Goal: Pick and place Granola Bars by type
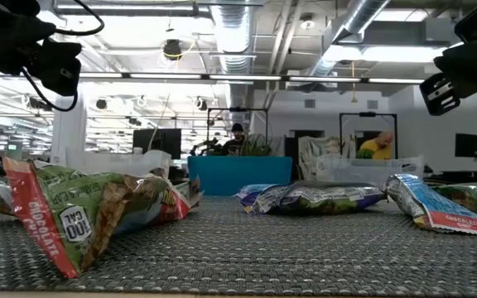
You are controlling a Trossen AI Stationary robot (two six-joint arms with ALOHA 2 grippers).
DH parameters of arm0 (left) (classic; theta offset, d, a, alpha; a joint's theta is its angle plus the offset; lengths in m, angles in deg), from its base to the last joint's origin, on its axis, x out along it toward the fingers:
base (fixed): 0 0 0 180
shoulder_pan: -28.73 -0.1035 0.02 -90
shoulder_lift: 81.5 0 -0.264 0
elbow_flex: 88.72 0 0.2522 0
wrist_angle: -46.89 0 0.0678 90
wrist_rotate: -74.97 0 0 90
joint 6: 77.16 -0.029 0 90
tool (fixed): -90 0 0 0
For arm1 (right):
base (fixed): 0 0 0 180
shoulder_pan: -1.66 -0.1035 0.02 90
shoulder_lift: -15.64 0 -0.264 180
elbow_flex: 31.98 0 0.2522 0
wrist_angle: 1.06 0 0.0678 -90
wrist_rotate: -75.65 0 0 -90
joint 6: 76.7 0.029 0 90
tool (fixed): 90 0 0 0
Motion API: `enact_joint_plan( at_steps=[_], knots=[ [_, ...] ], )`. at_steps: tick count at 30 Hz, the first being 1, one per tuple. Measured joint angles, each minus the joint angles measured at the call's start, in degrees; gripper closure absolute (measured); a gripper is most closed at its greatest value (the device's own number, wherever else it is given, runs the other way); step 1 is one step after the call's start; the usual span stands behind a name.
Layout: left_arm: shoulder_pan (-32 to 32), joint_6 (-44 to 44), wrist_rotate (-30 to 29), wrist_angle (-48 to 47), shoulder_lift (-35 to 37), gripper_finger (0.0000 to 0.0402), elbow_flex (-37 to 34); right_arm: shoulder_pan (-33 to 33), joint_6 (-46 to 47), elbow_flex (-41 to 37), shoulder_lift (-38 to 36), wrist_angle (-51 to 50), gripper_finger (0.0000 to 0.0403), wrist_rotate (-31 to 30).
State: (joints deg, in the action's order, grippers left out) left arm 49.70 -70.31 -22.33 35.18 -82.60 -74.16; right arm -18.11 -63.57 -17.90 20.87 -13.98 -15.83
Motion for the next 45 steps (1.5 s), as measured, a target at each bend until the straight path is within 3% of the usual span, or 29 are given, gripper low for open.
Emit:
enact_joint_plan(
  at_steps=[8,13,18,22,29,35,45],
  knots=[
    [0.00,3.60,0.29,0.00,0.00,0.0242,0.01,0.00,0.00,0.00,-0.01,0.00,0.0365,-0.02],
    [0.01,26.75,5.12,0.37,0.00,0.0242,-0.04,0.00,0.00,-0.01,0.00,0.00,0.0365,-0.01],
    [0.02,44.12,2.51,0.31,-0.02,0.0242,-0.04,0.01,0.00,-0.01,-0.01,0.00,0.0365,0.00],
    [0.02,46.29,-1.03,1.87,-0.02,0.0242,-0.04,0.02,0.00,-0.01,-0.01,0.00,0.0365,-0.01],
    [0.00,46.44,-1.58,4.58,-2.20,0.0242,0.36,0.02,0.00,0.00,0.01,0.00,0.0365,0.00],
    [-0.02,50.72,-1.35,1.02,-15.27,0.0242,6.62,0.00,0.00,0.00,0.01,0.00,0.0365,-0.01],
    [-0.08,39.46,-0.87,-31.77,-49.93,0.0242,29.76,0.02,-0.04,0.00,0.01,0.00,0.0365,-0.09]
  ],
)
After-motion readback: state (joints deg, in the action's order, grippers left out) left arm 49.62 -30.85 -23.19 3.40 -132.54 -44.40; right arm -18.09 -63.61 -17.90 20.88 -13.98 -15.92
